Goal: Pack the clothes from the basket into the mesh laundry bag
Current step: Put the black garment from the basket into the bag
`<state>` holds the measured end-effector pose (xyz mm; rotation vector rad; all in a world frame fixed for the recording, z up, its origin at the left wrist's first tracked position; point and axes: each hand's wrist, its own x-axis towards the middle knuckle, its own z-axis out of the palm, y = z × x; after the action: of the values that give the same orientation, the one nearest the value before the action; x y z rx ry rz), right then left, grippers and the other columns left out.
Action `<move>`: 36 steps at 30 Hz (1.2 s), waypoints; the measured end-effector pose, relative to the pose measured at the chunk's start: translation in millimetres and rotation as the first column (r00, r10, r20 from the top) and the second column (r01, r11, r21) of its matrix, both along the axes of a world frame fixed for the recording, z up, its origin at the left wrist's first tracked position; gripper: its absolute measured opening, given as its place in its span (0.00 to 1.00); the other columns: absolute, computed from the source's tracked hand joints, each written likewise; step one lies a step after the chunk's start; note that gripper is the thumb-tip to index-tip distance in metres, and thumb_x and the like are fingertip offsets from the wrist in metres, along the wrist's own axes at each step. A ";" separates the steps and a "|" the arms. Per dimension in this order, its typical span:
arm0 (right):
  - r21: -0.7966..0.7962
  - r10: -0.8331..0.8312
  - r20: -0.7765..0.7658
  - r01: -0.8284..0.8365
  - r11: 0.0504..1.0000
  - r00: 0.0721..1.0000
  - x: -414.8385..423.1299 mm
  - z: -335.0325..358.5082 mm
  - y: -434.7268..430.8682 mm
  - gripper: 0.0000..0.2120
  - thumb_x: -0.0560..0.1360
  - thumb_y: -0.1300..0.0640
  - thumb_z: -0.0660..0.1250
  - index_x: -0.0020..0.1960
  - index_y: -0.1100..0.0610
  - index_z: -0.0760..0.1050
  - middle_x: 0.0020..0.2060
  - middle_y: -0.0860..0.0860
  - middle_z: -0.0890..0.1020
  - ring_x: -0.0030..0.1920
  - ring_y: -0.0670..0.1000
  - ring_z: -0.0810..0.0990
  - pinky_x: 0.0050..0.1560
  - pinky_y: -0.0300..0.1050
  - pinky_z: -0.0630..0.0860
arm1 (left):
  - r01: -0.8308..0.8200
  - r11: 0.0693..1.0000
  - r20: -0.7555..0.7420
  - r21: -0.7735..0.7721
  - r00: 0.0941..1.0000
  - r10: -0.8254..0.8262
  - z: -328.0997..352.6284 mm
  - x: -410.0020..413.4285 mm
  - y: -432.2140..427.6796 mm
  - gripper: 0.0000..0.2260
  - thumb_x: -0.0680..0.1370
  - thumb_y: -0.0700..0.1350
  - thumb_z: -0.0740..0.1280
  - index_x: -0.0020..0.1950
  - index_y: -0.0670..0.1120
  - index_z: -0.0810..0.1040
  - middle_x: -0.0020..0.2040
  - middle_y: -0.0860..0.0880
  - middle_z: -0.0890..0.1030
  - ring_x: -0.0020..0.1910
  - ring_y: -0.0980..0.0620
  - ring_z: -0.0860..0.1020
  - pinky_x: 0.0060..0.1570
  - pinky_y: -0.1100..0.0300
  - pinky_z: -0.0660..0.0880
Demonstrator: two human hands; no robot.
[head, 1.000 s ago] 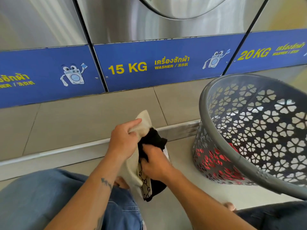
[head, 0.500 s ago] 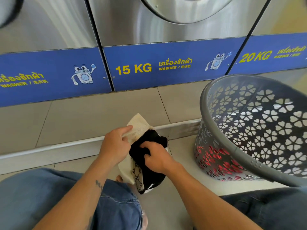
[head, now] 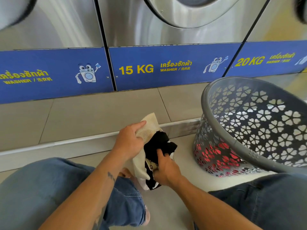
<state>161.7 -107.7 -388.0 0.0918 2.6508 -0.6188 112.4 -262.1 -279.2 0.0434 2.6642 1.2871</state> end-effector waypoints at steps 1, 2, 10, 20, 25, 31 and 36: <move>-0.054 -0.023 -0.004 0.022 0.998 1.000 -1.0 -0.7 4.0 0.36 0.69 0.56 0.68 0.74 0.49 0.59 0.62 0.58 0.76 0.57 0.63 0.79 0.49 0.53 0.79 | 0.008 1.000 0.002 -0.007 1.000 -0.008 0.1 0.2 0.2 0.29 0.75 0.34 0.62 0.73 0.54 0.70 0.72 0.50 0.71 0.68 0.49 0.72 0.66 0.52 0.71; -0.124 -0.054 -0.012 0.052 0.991 0.998 -2.1 -0.2 7.7 0.33 0.68 0.57 0.67 0.72 0.49 0.64 0.60 0.56 0.79 0.57 0.62 0.80 0.47 0.50 0.78 | 0.017 1.000 0.007 -0.012 1.000 -0.017 0.1 0.0 0.9 0.29 0.75 0.34 0.62 0.73 0.55 0.70 0.72 0.51 0.71 0.67 0.49 0.72 0.65 0.52 0.72; -0.595 -0.476 -0.067 0.348 0.724 0.877 -49.1 34.6 4.3 0.07 0.72 0.59 0.68 0.48 0.51 0.80 0.40 0.47 0.84 0.42 0.49 0.83 0.42 0.50 0.81 | 0.057 0.998 0.110 -0.035 0.993 -0.052 -3.0 -9.1 5.0 0.30 0.73 0.34 0.63 0.72 0.56 0.71 0.72 0.49 0.71 0.68 0.48 0.72 0.64 0.57 0.71; -0.083 0.296 0.074 -0.290 0.953 0.952 -28.7 -27.7 -13.1 0.25 0.76 0.41 0.56 0.73 0.39 0.65 0.71 0.51 0.74 0.71 0.63 0.66 0.68 0.65 0.62 | -0.180 0.951 0.179 0.251 0.974 0.137 3.0 -11.3 -10.0 0.27 0.74 0.31 0.66 0.69 0.54 0.75 0.68 0.53 0.75 0.63 0.53 0.74 0.57 0.59 0.74; -0.223 0.216 0.155 -0.179 0.958 0.964 -41.2 -9.0 -14.2 0.25 0.78 0.46 0.58 0.75 0.39 0.65 0.74 0.52 0.71 0.72 0.61 0.67 0.71 0.60 0.65 | -0.238 0.949 0.138 0.207 0.967 0.213 1.8 -13.2 -14.5 0.29 0.73 0.31 0.64 0.69 0.56 0.75 0.69 0.52 0.75 0.56 0.55 0.77 0.50 0.60 0.76; -0.539 -0.339 0.011 0.291 0.790 0.941 -46.2 12.4 21.2 0.14 0.74 0.66 0.60 0.47 0.50 0.79 0.46 0.48 0.82 0.47 0.51 0.80 0.41 0.39 0.73 | -0.261 0.960 0.073 0.096 0.964 0.255 1.3 -15.1 -14.0 0.30 0.73 0.32 0.60 0.72 0.54 0.71 0.73 0.49 0.71 0.43 0.62 0.75 0.39 0.65 0.75; -0.469 -0.332 0.236 0.407 0.784 0.913 -42.0 7.0 32.0 0.18 0.73 0.57 0.67 0.62 0.51 0.72 0.51 0.53 0.80 0.50 0.52 0.81 0.45 0.46 0.81 | -0.161 0.986 0.028 -0.036 0.986 0.162 -2.8 -14.3 -13.9 0.30 0.74 0.36 0.61 0.75 0.53 0.68 0.74 0.49 0.69 0.67 0.45 0.72 0.64 0.49 0.72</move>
<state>119.7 -75.7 -381.0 0.4925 2.2505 -1.3730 98.1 -276.0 -282.0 -0.1998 2.7102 1.2765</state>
